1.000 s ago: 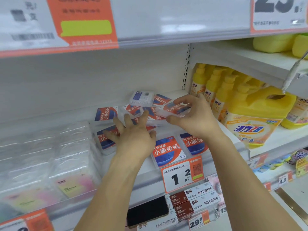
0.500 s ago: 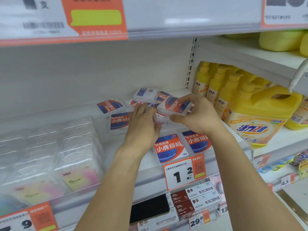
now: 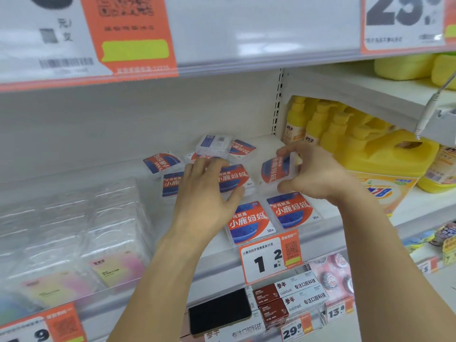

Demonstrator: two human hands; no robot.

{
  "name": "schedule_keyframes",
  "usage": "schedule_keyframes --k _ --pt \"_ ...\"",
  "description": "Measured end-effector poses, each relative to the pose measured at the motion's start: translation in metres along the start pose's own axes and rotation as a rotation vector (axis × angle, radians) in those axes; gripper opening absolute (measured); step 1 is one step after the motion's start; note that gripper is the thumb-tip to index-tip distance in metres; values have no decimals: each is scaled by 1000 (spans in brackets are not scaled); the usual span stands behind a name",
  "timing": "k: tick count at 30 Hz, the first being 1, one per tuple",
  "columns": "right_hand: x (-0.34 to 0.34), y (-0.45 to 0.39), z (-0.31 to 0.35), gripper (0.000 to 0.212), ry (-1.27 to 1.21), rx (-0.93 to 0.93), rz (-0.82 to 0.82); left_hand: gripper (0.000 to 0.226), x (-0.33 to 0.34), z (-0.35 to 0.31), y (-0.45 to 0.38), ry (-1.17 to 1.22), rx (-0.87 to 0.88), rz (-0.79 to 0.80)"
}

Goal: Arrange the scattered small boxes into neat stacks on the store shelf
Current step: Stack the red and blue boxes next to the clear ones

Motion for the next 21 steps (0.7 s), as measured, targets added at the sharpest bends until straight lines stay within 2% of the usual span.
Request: schedule_keyframes --k 2,4,7,10,12,15,18,21 --pt "8 2 2 69 -5 5 81 81 17 3 3 -46 -20 179" --pt "7 3 7 66 -19 -17 85 81 22 6 3 -32 -39 228" --pt "4 4 8 67 -32 -39 52 59 12 5 -1 25 -49 140" --pt "-5 7 9 69 -111 -61 -10 40 -3 7 -2 189 -103 21" --pt "-8 11 17 65 -140 -102 -27 36 -19 15 -2 297 -166 -136" --pt "3 16 37 53 -173 -171 41 35 -40 14 3 445 -164 -324" --pt "27 15 51 55 -26 -194 120 34 -46 6 8 438 -136 -360" --pt "44 8 57 68 83 -167 79 34 -44 6 11 425 -138 -360"
Point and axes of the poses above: each hand's wrist, its own y-axis away from the middle knuckle, its own x-axis out of the palm, z = x × y, the point moved 8 cm from there along -y, towards the middle knuckle, and after that the axes turned 4 degrees about y, right-handed, at the moved point
